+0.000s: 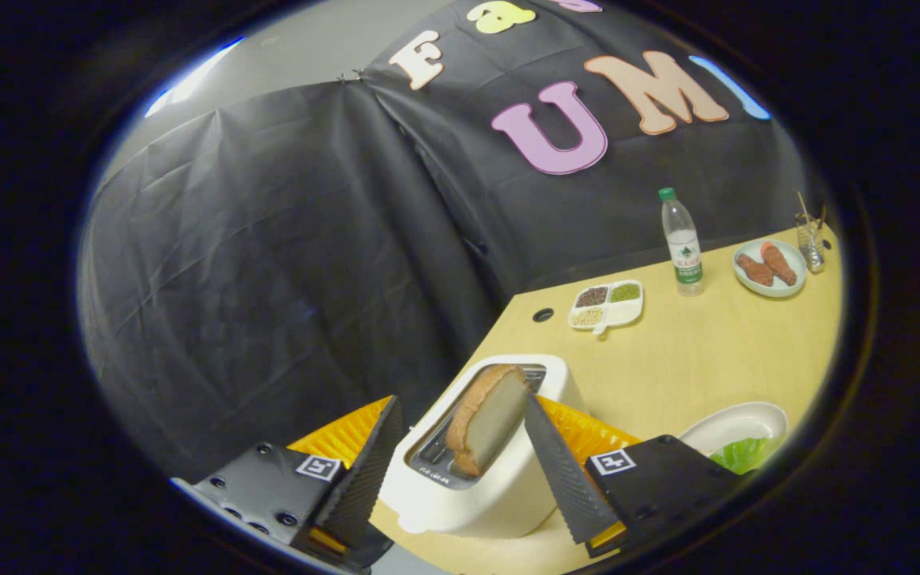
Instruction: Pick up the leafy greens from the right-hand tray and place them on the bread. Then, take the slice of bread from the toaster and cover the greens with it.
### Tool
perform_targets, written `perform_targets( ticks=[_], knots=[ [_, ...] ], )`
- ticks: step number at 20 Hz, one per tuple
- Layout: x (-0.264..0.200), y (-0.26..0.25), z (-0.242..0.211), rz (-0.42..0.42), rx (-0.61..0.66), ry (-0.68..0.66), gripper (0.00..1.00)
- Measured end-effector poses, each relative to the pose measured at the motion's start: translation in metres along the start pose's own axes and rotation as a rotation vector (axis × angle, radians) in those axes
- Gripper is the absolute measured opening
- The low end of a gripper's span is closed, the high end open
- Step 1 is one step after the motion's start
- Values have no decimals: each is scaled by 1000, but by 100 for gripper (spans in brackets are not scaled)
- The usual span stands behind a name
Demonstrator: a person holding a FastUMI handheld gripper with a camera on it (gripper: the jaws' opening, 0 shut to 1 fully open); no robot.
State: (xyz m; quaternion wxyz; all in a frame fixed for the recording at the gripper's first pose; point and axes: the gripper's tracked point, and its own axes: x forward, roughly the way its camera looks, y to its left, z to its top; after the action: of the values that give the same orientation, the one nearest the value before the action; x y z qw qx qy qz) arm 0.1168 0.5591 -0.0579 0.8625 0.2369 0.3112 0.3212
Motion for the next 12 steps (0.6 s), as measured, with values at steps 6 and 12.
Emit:
perform_targets(
  ticks=[6, 12],
  knots=[
    [20, -7, -6, -73, -26, 13, 93],
    [29, -8, -22, -83, -2, 61, 61]
  ],
)
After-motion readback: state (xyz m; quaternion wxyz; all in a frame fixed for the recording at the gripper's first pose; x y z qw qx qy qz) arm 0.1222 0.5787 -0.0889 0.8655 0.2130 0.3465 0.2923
